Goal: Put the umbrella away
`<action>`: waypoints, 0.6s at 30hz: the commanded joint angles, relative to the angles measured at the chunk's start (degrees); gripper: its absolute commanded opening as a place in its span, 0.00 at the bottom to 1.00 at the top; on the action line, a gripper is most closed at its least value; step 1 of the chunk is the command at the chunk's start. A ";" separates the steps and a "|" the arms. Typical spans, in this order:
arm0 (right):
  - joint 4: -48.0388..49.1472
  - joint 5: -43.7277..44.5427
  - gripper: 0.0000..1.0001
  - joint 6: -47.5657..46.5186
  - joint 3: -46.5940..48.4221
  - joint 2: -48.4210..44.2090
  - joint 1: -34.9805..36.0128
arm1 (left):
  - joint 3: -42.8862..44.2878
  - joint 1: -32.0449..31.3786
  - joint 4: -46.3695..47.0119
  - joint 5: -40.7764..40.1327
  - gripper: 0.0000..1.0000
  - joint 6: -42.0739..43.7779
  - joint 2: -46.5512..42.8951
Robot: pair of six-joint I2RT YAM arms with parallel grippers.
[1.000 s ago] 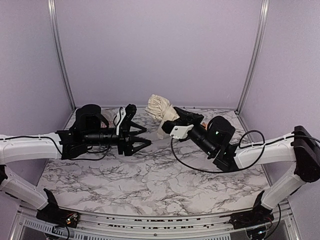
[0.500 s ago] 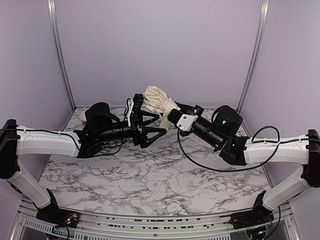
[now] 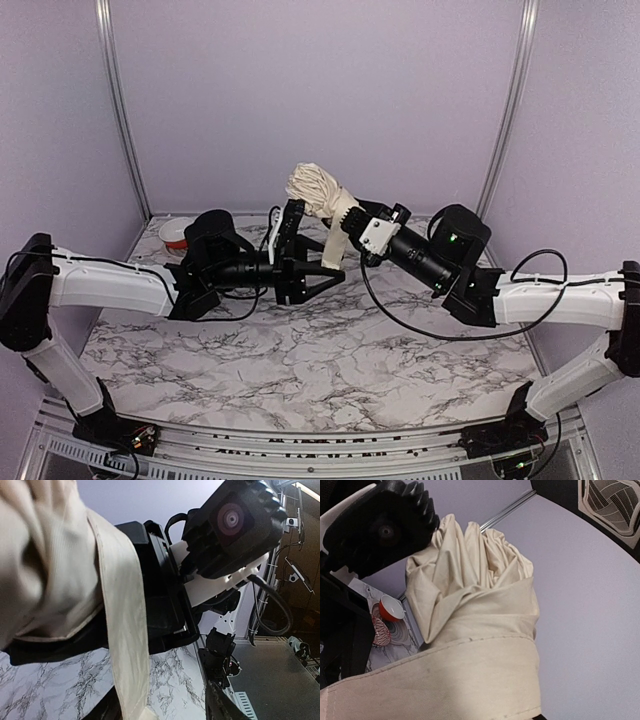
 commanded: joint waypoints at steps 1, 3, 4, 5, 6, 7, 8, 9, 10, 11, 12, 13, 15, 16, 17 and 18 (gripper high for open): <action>3.68 -0.68 0.00 1.69 3.43 -2.15 0.32 | 1.53 -0.04 0.90 1.63 0.58 -1.17 1.93; 3.70 -0.83 0.00 1.74 3.43 -2.24 0.31 | 1.96 -0.04 0.91 1.24 0.49 -1.03 2.36; 3.58 -0.84 0.00 1.67 3.43 -2.24 0.32 | 2.31 0.00 0.91 1.61 0.39 -1.13 2.54; 3.48 -0.78 0.00 1.57 3.38 -2.32 0.31 | 2.52 -0.04 0.91 1.71 0.23 -1.17 2.56; 3.34 -0.68 0.00 1.52 3.28 -2.44 0.31 | 2.51 0.01 0.91 1.60 0.11 -1.18 2.46; 3.22 -0.52 0.00 1.54 3.22 -2.62 0.37 | 2.31 0.04 0.99 1.38 0.05 -1.05 2.06; 3.11 -0.43 0.00 1.57 3.11 -2.74 0.29 | 1.99 0.09 0.95 1.17 0.05 -0.81 1.48; 2.98 -0.33 0.00 1.58 2.96 -2.96 0.25 | 1.64 0.13 0.99 1.14 0.13 -0.52 1.02; 2.81 -0.20 0.00 1.58 2.79 -3.09 0.23 | 1.36 0.21 1.00 1.43 0.31 -0.26 0.63; 2.79 -0.15 0.00 1.53 2.59 -3.20 0.27 | 1.14 0.22 1.00 1.71 0.50 -0.22 0.37; 2.83 -0.14 0.00 1.54 2.49 -3.20 0.24 | 0.98 0.30 1.00 2.13 0.60 -0.17 0.13; 2.84 -0.14 0.00 1.58 2.52 -3.14 0.27 | 0.80 0.31 1.00 2.29 0.64 -0.02 -0.05; 2.71 -0.31 0.00 1.53 2.48 -3.09 0.26 | 0.78 0.43 0.99 1.73 0.65 0.04 -0.16; 2.75 -0.32 0.00 1.58 2.47 -3.03 0.20 | 0.87 0.52 1.00 1.87 0.63 0.05 -0.08; 2.69 -0.36 0.00 1.54 2.53 -3.02 0.22 | 0.98 0.56 1.00 2.02 0.56 0.01 0.05; 2.70 -0.32 0.00 1.50 2.58 -3.11 0.22 | 1.07 0.64 1.00 2.07 0.49 -0.26 0.06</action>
